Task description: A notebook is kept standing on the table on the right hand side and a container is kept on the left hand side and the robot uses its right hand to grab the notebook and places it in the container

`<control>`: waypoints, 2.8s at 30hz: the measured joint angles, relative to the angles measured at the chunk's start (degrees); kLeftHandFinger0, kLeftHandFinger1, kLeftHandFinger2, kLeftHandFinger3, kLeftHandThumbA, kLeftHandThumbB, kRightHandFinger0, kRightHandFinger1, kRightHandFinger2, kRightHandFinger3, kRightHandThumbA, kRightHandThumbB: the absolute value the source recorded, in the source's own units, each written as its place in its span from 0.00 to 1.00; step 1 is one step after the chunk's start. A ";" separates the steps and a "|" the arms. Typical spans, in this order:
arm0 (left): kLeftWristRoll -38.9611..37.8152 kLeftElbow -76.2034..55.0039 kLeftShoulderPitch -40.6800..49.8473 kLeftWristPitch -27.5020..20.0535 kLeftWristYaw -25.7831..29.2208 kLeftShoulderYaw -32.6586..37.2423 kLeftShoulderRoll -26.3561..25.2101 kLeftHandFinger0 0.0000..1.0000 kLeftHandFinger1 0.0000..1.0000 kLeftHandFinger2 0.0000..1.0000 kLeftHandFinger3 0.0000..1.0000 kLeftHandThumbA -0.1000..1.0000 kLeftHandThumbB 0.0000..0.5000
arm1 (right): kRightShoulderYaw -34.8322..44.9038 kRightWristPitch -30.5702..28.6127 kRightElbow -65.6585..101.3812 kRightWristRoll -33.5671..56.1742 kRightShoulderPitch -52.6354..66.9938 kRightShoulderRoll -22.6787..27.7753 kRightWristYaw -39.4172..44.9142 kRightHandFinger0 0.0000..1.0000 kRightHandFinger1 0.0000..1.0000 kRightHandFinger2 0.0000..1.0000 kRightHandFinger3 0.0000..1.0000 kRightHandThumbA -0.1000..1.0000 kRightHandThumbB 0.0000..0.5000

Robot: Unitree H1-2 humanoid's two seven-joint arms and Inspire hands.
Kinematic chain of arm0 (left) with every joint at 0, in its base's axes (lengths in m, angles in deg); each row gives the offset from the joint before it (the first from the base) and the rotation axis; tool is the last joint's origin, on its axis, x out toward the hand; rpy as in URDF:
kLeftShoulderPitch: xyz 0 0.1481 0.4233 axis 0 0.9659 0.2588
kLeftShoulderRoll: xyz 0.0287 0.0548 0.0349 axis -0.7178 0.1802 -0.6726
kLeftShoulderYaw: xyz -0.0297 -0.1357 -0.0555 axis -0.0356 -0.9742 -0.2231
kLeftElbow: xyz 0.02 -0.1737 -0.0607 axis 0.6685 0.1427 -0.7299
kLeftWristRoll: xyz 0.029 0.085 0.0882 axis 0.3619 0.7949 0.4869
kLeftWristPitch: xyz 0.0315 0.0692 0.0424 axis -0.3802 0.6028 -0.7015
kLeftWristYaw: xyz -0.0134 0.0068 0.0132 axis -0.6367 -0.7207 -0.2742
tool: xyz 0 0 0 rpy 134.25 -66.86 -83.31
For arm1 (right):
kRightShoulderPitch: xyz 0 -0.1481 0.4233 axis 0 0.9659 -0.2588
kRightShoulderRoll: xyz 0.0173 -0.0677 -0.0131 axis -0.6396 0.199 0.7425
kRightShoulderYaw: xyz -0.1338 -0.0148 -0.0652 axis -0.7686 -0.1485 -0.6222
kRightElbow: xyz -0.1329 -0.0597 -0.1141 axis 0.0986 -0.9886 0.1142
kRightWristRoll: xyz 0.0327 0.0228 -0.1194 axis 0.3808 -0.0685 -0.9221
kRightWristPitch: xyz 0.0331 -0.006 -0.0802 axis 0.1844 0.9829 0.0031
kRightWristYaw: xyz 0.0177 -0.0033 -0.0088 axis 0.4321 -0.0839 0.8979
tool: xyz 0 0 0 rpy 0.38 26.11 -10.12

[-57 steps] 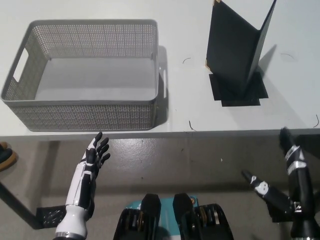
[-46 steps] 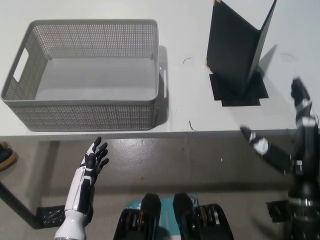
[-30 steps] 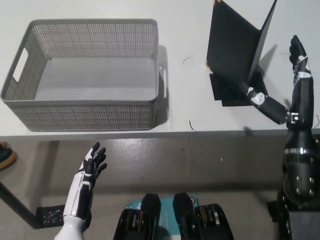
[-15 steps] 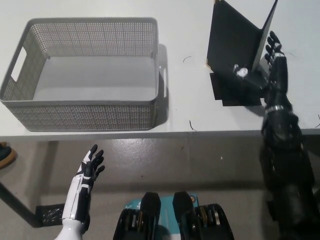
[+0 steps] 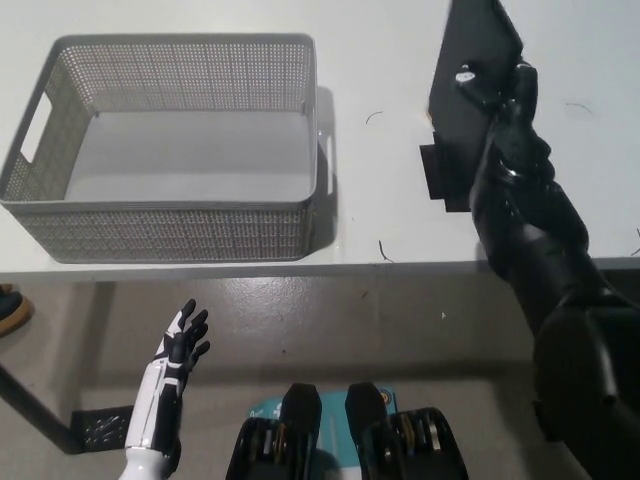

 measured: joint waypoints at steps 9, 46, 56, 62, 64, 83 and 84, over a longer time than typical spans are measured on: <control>0.15 0.41 0.13 -1.26 0.01 0.00 -0.27 1.00 1.00 1.00 1.00 1.00 1.00 | -0.63 -2.11 1.66 2.17 1.14 -1.22 -1.88 0.00 0.10 0.62 0.75 0.00 0.23; 0.64 3.72 1.49 -3.77 -0.04 2.05 -0.15 1.00 1.00 1.00 1.00 1.00 1.00 | -22.50 5.50 32.01 -6.04 -1.55 -21.83 -5.47 0.00 0.01 0.49 0.68 0.00 0.22; 1.88 3.72 1.61 -4.16 0.01 3.19 -0.15 1.00 1.00 1.00 1.00 1.00 1.00 | -25.05 3.79 9.97 -7.52 -6.97 -19.58 -7.20 0.00 0.07 0.59 0.70 0.00 0.24; 2.45 3.73 1.52 -4.15 -0.02 3.56 -0.16 1.00 1.00 1.00 1.00 1.00 1.00 | -28.23 0.71 4.42 -8.46 -8.93 -18.21 -5.90 1.00 1.00 1.00 1.00 0.81 0.98; 2.53 3.75 1.53 -4.14 -0.03 3.65 -0.16 1.00 1.00 1.00 1.00 1.00 1.00 | -29.60 0.45 4.19 -8.71 -8.91 -17.35 -3.61 1.00 1.00 1.00 1.00 0.90 1.00; 2.14 4.91 1.43 -4.34 -0.20 4.13 -0.27 1.00 1.00 1.00 1.00 1.00 1.00 | -32.34 -1.99 20.85 -9.20 -5.45 -12.68 8.35 1.00 1.00 1.00 1.00 1.00 0.96; 2.08 4.99 1.43 -4.32 -0.20 4.10 -0.27 1.00 1.00 1.00 1.00 1.00 1.00 | -32.34 -1.67 23.66 -9.21 -4.46 -12.45 8.60 1.00 1.00 1.00 1.00 1.00 0.97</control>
